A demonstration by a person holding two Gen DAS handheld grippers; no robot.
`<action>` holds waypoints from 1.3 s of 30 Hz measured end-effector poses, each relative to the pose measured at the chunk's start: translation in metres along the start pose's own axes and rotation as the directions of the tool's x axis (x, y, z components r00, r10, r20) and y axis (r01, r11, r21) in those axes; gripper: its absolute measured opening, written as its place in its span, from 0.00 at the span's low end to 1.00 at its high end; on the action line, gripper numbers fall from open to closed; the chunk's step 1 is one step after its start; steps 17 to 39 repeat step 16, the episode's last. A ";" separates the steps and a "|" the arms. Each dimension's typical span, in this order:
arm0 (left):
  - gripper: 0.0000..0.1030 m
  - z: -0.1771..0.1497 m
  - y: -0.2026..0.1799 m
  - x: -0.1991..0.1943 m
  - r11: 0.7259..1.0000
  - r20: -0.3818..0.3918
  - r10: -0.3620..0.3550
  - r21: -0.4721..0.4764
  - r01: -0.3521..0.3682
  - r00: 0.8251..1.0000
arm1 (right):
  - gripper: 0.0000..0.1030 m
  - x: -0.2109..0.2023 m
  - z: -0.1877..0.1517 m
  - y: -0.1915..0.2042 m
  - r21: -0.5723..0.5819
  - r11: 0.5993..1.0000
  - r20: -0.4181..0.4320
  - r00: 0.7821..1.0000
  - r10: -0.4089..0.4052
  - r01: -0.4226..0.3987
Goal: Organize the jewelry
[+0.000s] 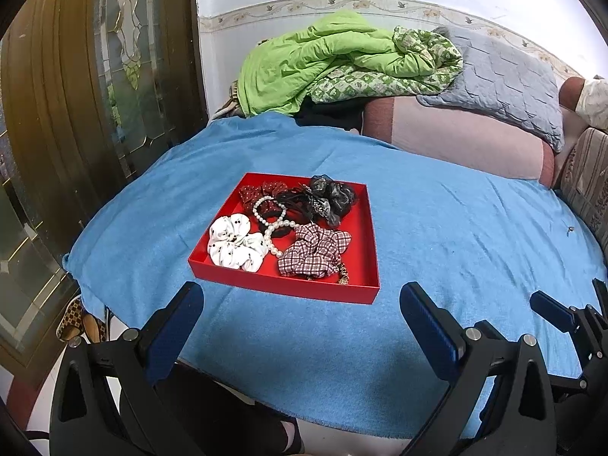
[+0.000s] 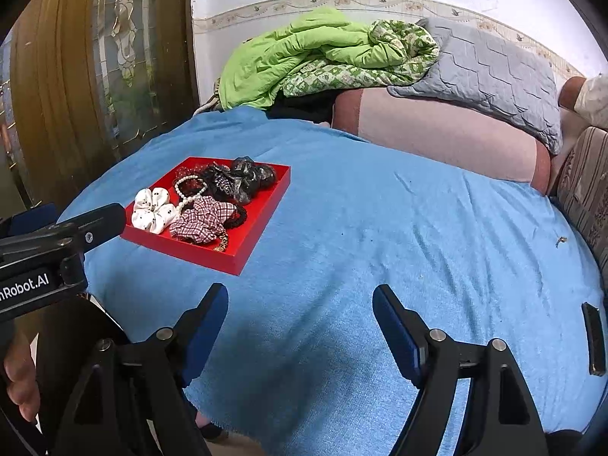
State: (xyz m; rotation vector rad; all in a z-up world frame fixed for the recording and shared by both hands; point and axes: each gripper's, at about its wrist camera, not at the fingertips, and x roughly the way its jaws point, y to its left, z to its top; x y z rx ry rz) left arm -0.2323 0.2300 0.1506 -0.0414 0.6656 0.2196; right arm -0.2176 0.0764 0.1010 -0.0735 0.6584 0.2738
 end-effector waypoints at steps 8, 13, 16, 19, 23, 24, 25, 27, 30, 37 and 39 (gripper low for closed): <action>1.00 0.002 0.014 -0.014 0.997 0.004 0.072 -0.002 -0.072 0.997 | 0.84 0.007 0.002 -0.003 0.026 1.000 0.008 1.000 0.010 -0.011; 1.00 0.003 0.031 -0.024 0.991 0.003 0.125 -0.040 -0.124 0.992 | 0.84 0.016 0.003 -0.007 0.055 0.998 -0.015 0.999 0.036 -0.035; 1.00 0.003 0.030 -0.029 0.989 0.006 0.138 -0.048 -0.137 0.990 | 0.84 0.018 -0.001 -0.008 0.052 0.997 -0.027 0.998 0.052 -0.050; 1.00 0.003 0.030 -0.029 0.989 0.006 0.138 -0.048 -0.137 0.990 | 0.84 0.018 -0.001 -0.008 0.052 0.997 -0.027 0.998 0.052 -0.050; 1.00 0.003 0.030 -0.029 0.989 0.006 0.138 -0.048 -0.137 0.990 | 0.84 0.018 -0.001 -0.008 0.052 0.997 -0.027 0.998 0.052 -0.050; 1.00 0.003 0.030 -0.029 0.989 0.006 0.138 -0.048 -0.137 0.990 | 0.84 0.018 -0.001 -0.008 0.052 0.997 -0.027 0.998 0.052 -0.050; 1.00 0.003 0.030 -0.029 0.989 0.006 0.138 -0.048 -0.137 0.990 | 0.84 0.018 -0.001 -0.008 0.052 0.997 -0.027 0.998 0.052 -0.050; 1.00 0.003 0.030 -0.029 0.989 0.006 0.138 -0.048 -0.137 0.990 | 0.84 0.018 -0.001 -0.008 0.052 0.997 -0.027 0.998 0.052 -0.050; 1.00 0.003 0.030 -0.029 0.989 0.006 0.138 -0.048 -0.137 0.990 | 0.84 0.018 -0.001 -0.008 0.052 0.997 -0.027 0.998 0.052 -0.050; 1.00 0.003 0.030 -0.029 0.989 0.006 0.138 -0.048 -0.137 0.990 | 0.84 0.018 -0.001 -0.008 0.052 0.997 -0.027 0.998 0.052 -0.050; 1.00 0.003 0.030 -0.029 0.989 0.006 0.138 -0.048 -0.137 0.990 | 0.84 0.018 -0.001 -0.008 0.052 0.997 -0.027 0.998 0.052 -0.050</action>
